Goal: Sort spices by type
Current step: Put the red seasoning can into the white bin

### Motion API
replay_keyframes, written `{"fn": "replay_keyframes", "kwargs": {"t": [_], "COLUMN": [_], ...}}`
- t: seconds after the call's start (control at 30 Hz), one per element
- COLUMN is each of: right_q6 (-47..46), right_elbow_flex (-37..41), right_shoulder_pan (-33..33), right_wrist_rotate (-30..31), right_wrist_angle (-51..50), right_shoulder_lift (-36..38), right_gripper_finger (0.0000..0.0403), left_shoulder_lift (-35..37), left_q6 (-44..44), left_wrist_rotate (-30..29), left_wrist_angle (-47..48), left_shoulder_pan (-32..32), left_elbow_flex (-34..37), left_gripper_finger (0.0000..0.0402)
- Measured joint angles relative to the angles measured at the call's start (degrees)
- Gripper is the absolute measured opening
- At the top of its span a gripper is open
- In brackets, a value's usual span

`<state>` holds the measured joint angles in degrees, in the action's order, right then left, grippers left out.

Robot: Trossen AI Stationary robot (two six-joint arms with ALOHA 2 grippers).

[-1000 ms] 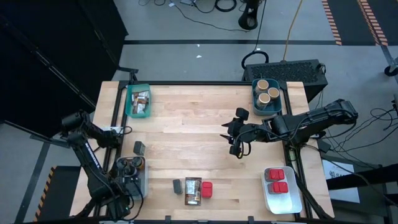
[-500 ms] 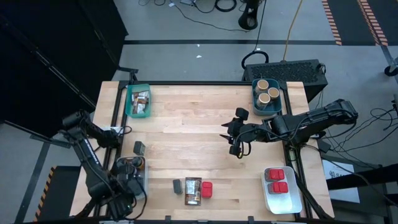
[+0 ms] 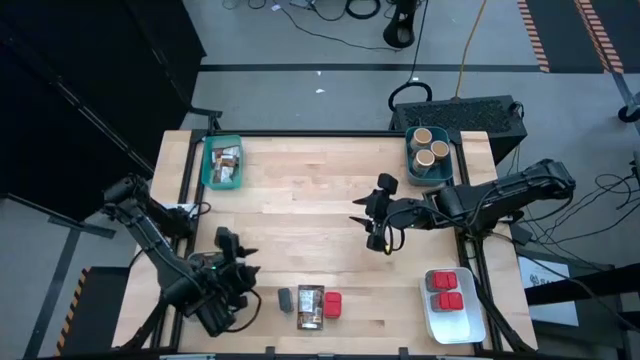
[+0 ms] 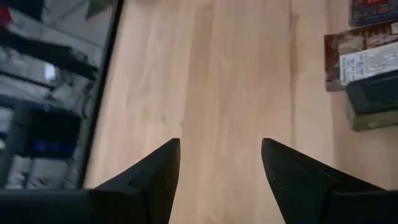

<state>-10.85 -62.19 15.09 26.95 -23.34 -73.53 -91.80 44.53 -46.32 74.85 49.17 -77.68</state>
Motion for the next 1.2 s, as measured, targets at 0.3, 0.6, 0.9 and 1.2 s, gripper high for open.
{"fn": "replay_keyframes", "kwargs": {"t": [0.3,0.6,0.9,1.2], "right_q6": [-3.7,-7.2,-8.3,-8.5], "right_elbow_flex": [0.0,-0.1,-3.9,-7.1], "right_shoulder_pan": [6.3,8.0,9.2,10.9], "right_wrist_rotate": [0.0,0.0,-0.3,-0.3], "right_wrist_angle": [2.6,2.6,-1.3,-3.3], "right_shoulder_lift": [-4.0,-5.2,-5.9,-7.9], "right_gripper_finger": [0.0171,0.0171,0.0171,0.0171], "left_shoulder_lift": [0.1,0.1,0.1,0.1], "left_q6": [-9.3,-17.7,-28.7,-33.0], "left_wrist_rotate": [-3.4,-1.0,-0.4,-0.7], "left_wrist_angle": [-7.6,-19.5,-23.5,-23.4], "left_shoulder_pan": [-2.1,-2.0,-5.6,-9.4], "left_elbow_flex": [4.7,5.9,6.0,6.0], "left_gripper_finger": [0.0226,0.0226,0.0226,0.0226]}}
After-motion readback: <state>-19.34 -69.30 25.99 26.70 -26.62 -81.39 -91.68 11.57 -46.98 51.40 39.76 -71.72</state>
